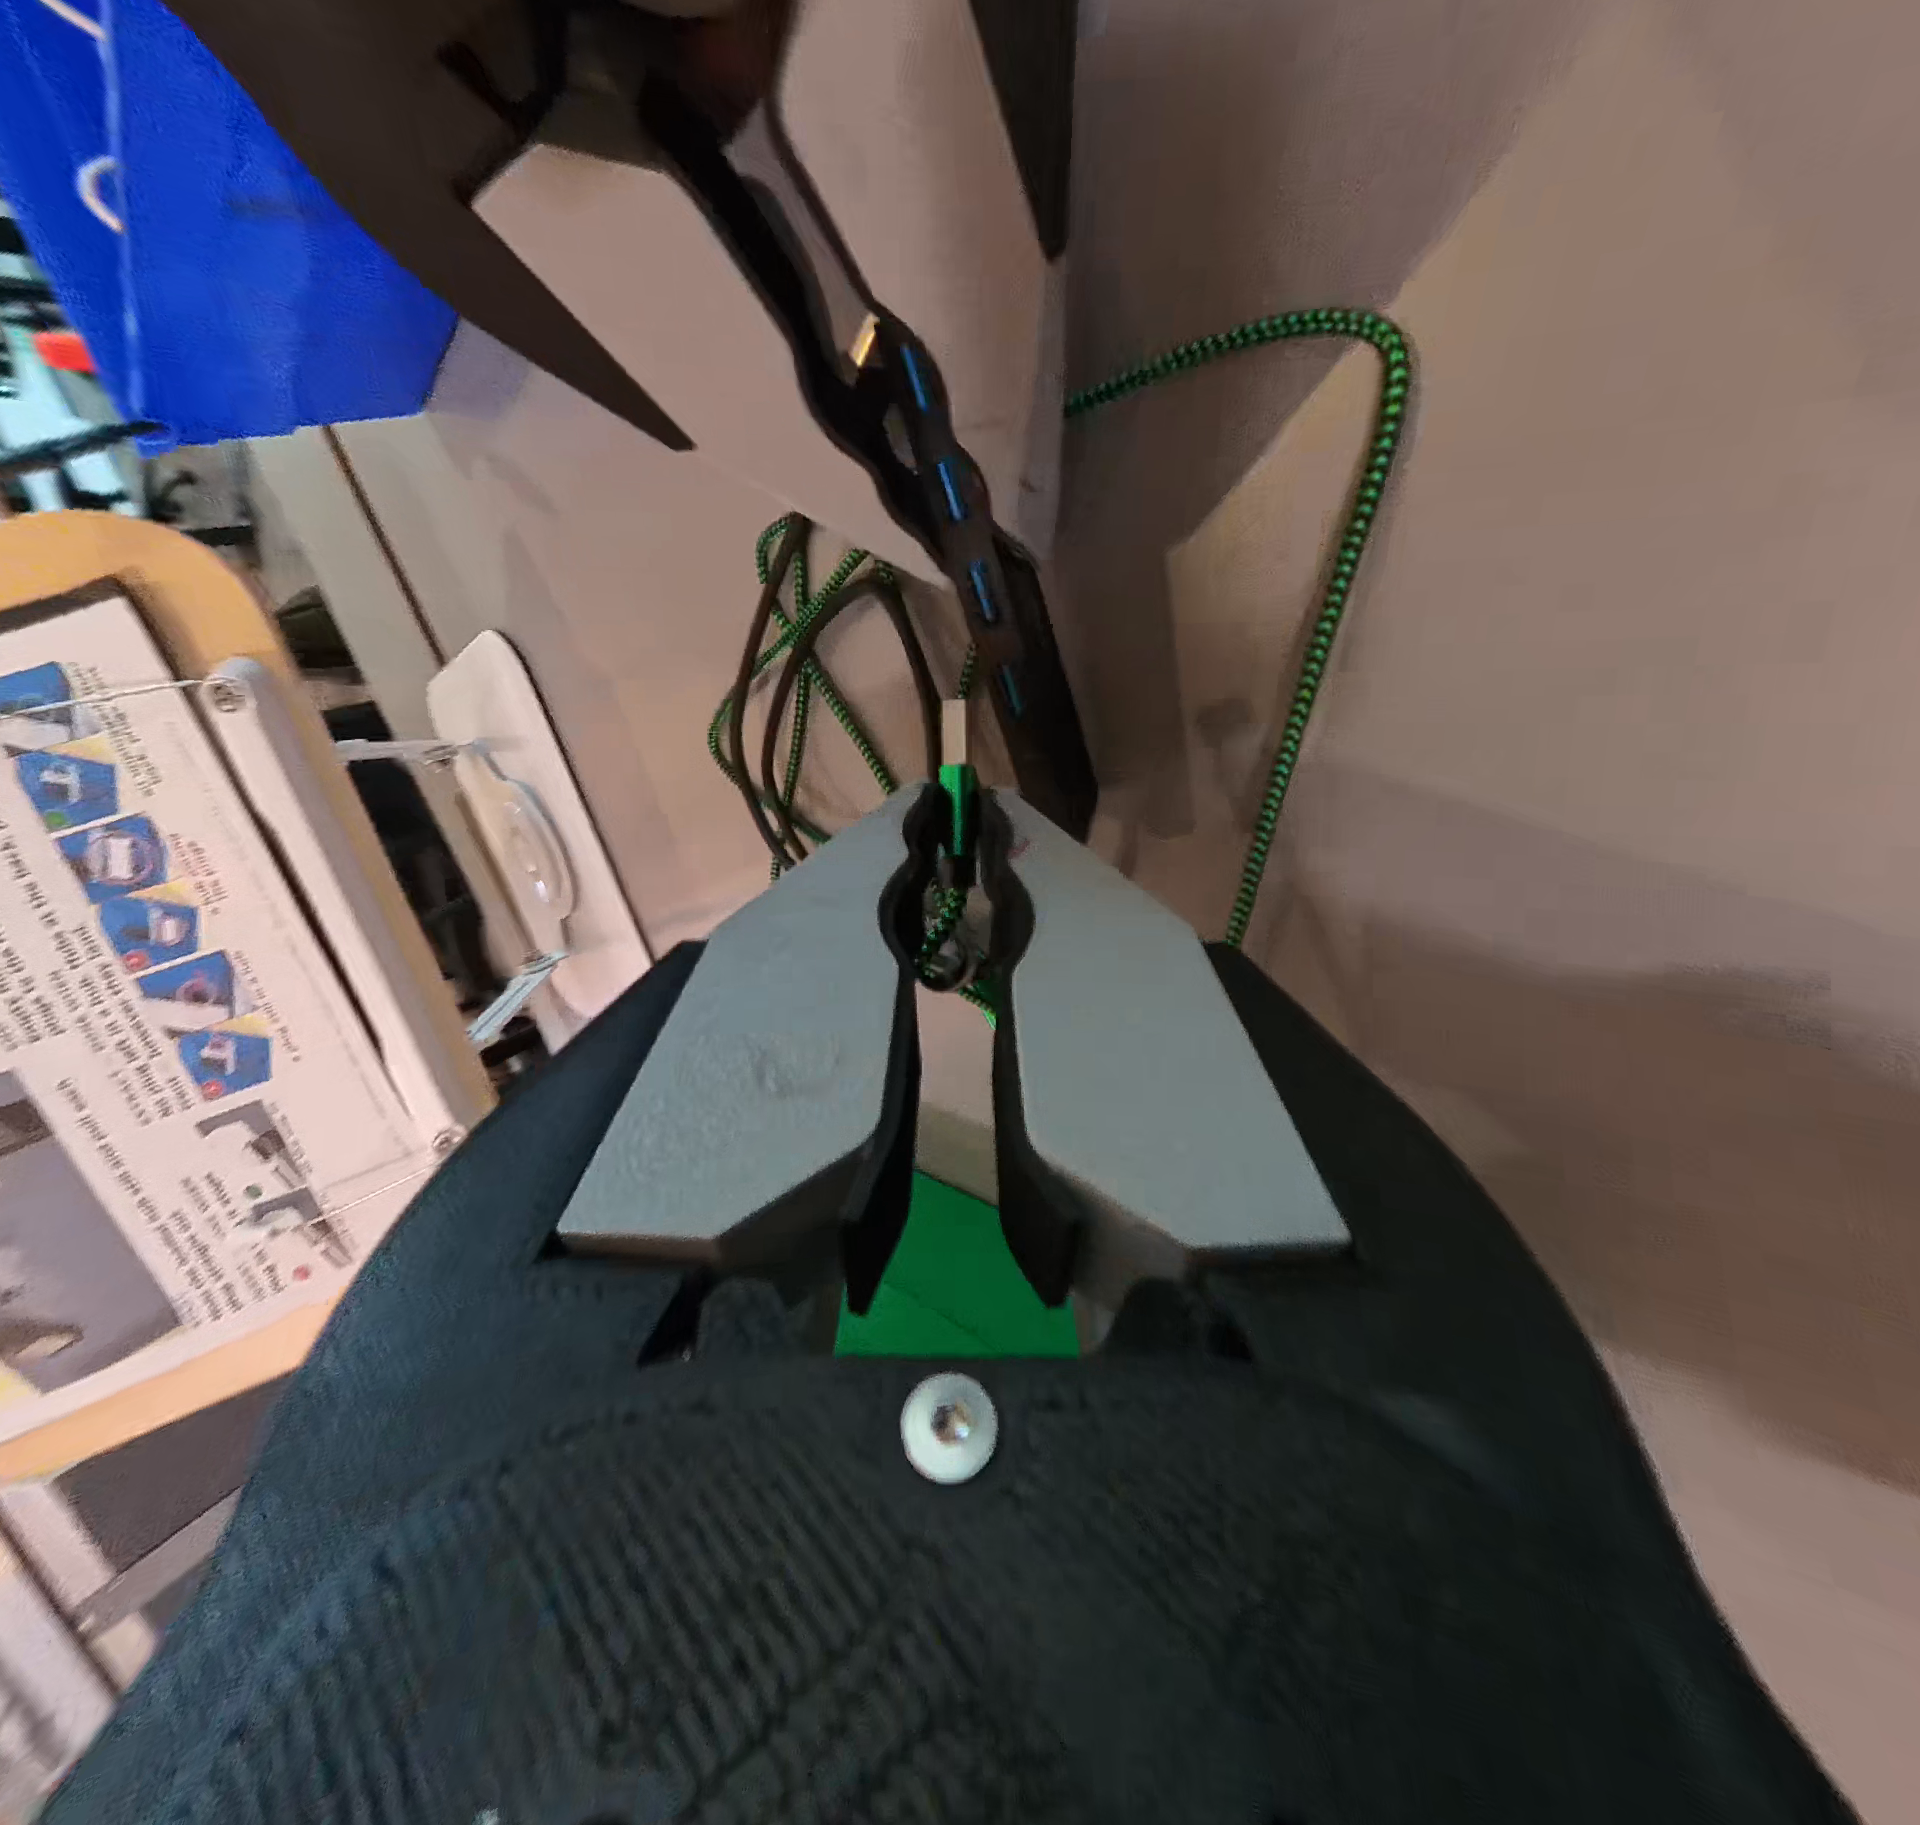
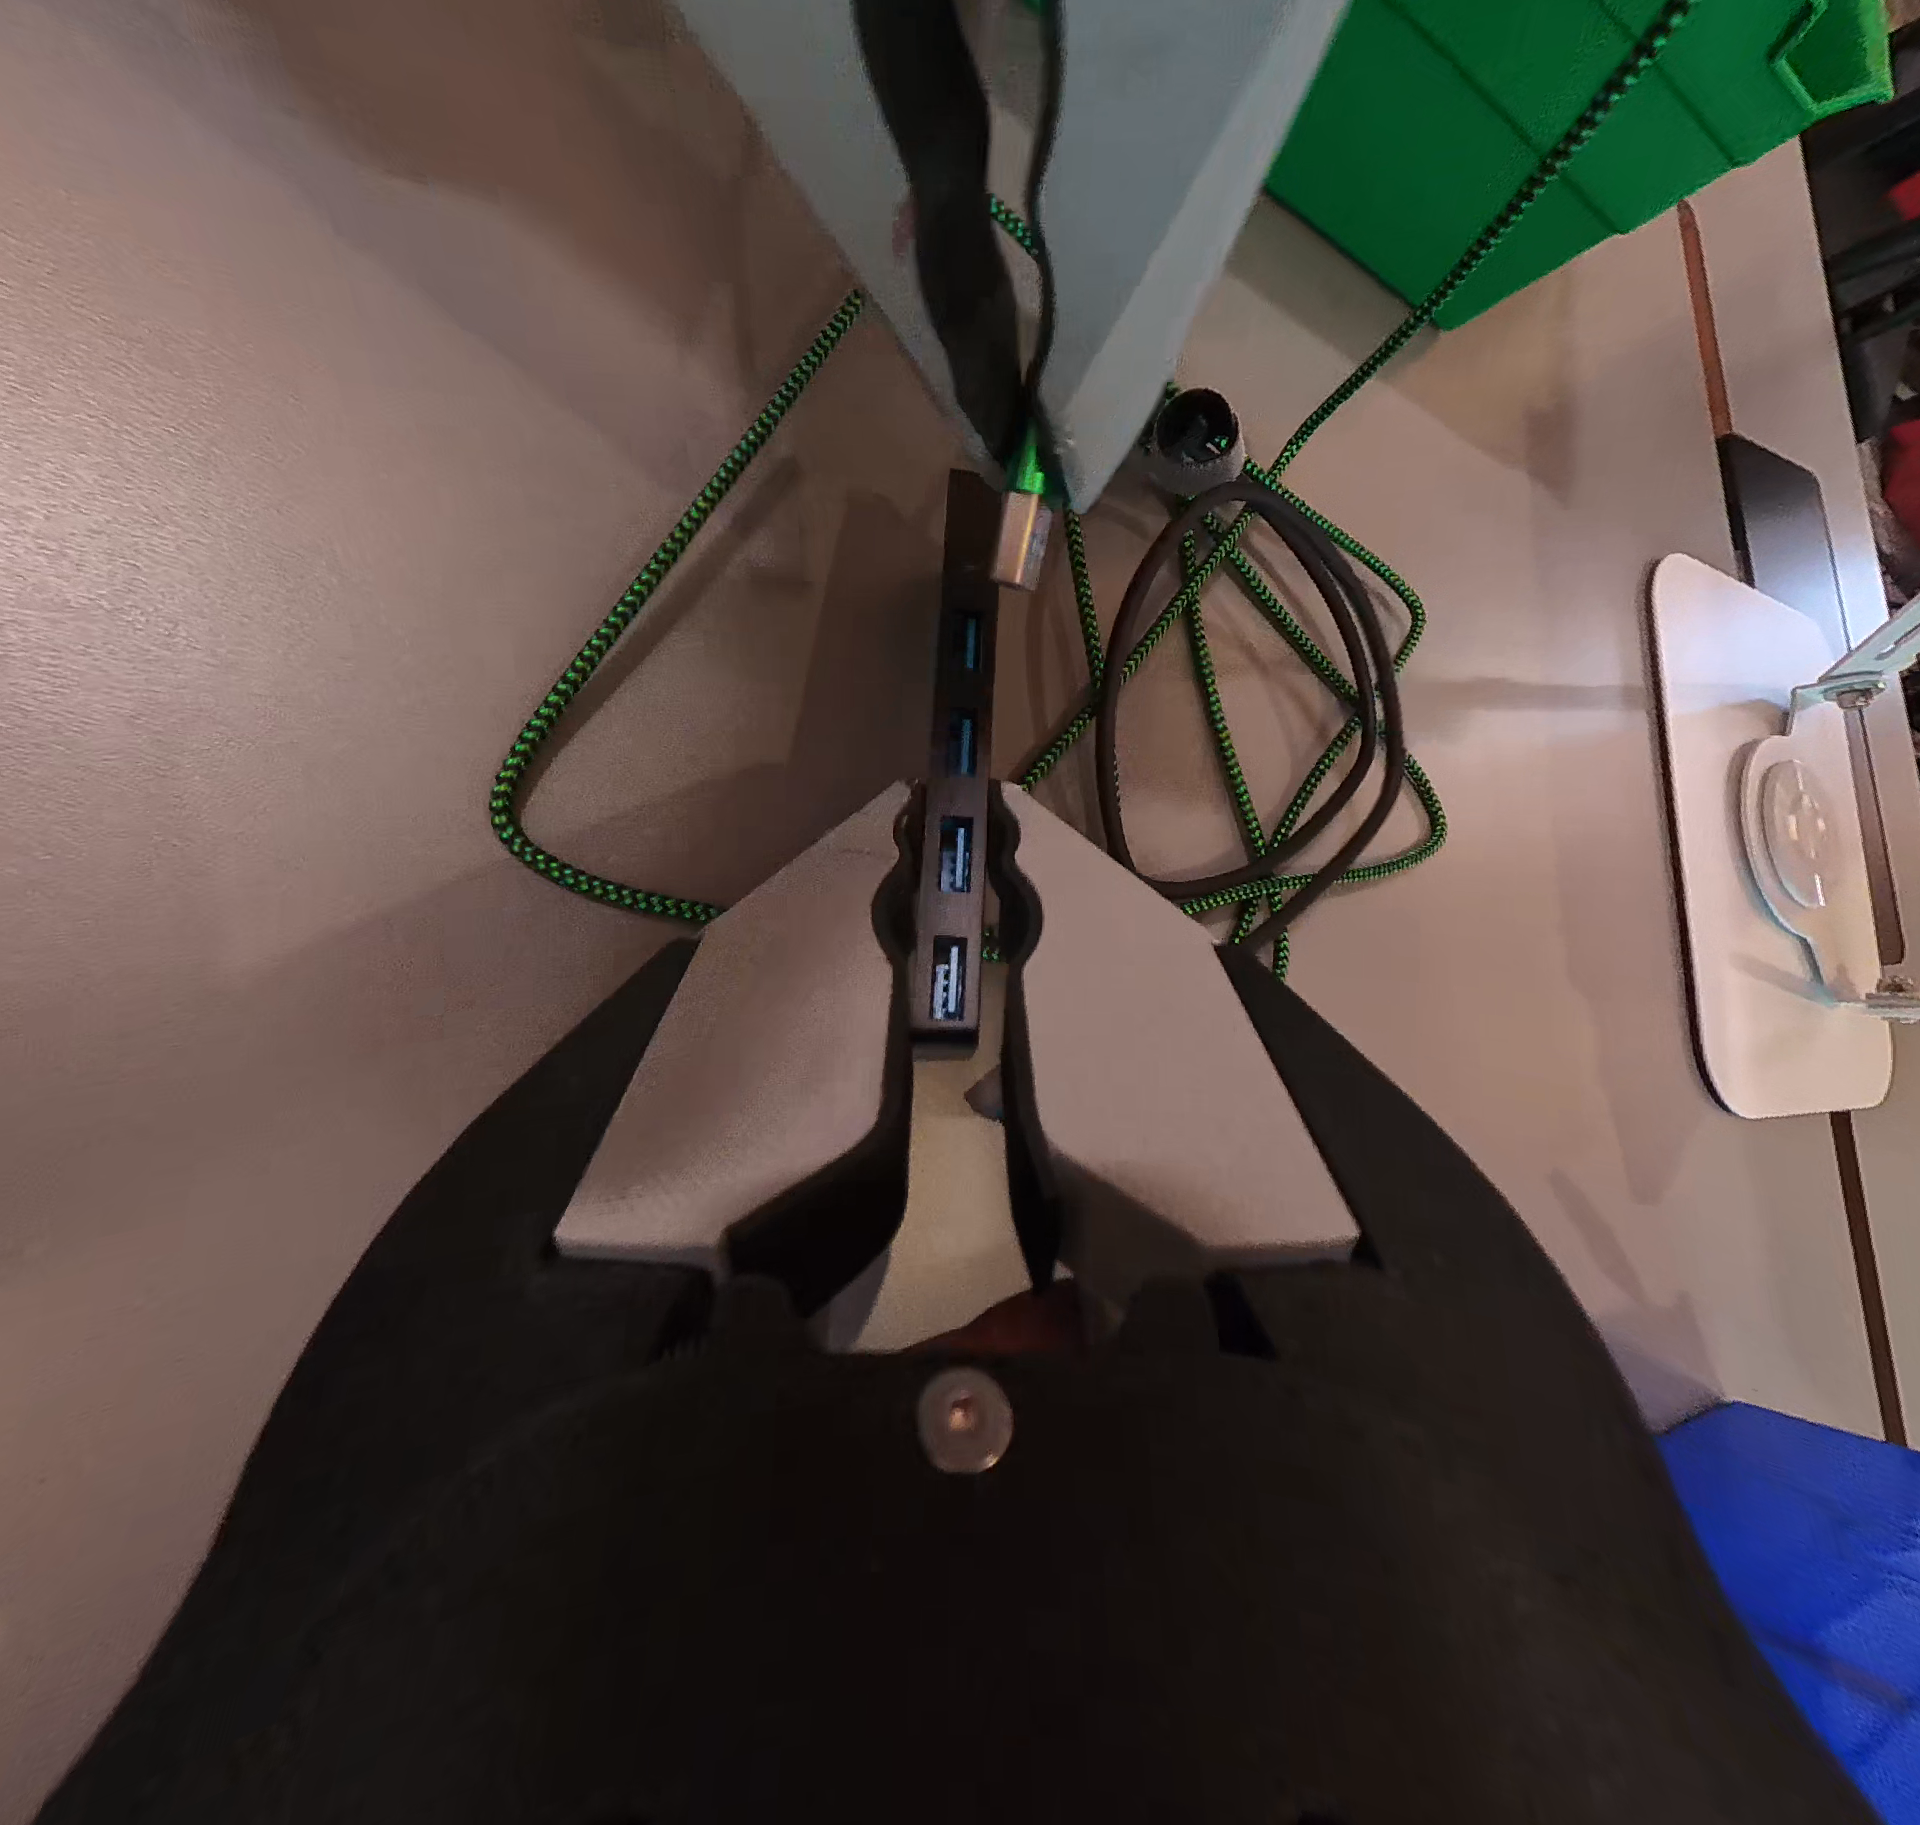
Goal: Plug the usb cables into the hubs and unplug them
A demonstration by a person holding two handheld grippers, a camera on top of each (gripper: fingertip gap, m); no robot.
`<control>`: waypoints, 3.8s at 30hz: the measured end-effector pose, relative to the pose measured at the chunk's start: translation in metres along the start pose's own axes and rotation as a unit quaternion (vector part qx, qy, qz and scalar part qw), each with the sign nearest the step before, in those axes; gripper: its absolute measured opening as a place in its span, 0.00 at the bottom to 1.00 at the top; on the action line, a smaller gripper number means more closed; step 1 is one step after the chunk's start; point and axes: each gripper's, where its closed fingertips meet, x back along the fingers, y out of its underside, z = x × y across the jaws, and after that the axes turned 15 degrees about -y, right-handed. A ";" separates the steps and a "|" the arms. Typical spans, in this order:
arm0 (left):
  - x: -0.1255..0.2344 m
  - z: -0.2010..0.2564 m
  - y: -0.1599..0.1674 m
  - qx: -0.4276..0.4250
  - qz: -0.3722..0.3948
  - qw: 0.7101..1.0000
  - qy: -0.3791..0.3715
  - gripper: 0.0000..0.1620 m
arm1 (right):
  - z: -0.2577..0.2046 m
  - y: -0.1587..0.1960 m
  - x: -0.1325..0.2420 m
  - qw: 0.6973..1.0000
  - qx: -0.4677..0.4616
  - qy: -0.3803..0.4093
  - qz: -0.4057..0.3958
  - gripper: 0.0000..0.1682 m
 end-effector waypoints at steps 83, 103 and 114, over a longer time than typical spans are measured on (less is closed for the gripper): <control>0.050 -0.067 -0.021 0.598 0.316 0.736 0.019 0.00 | 0.022 -0.078 0.076 0.834 -0.256 -0.204 0.443 0.01; 0.050 -0.069 -0.032 0.625 0.333 0.703 0.057 0.05 | 0.010 -0.082 0.085 0.836 -0.235 -0.230 0.439 0.01; 0.040 -0.062 -0.030 0.618 0.285 0.730 0.070 0.03 | 0.010 -0.078 0.066 0.861 -0.239 -0.206 0.398 0.07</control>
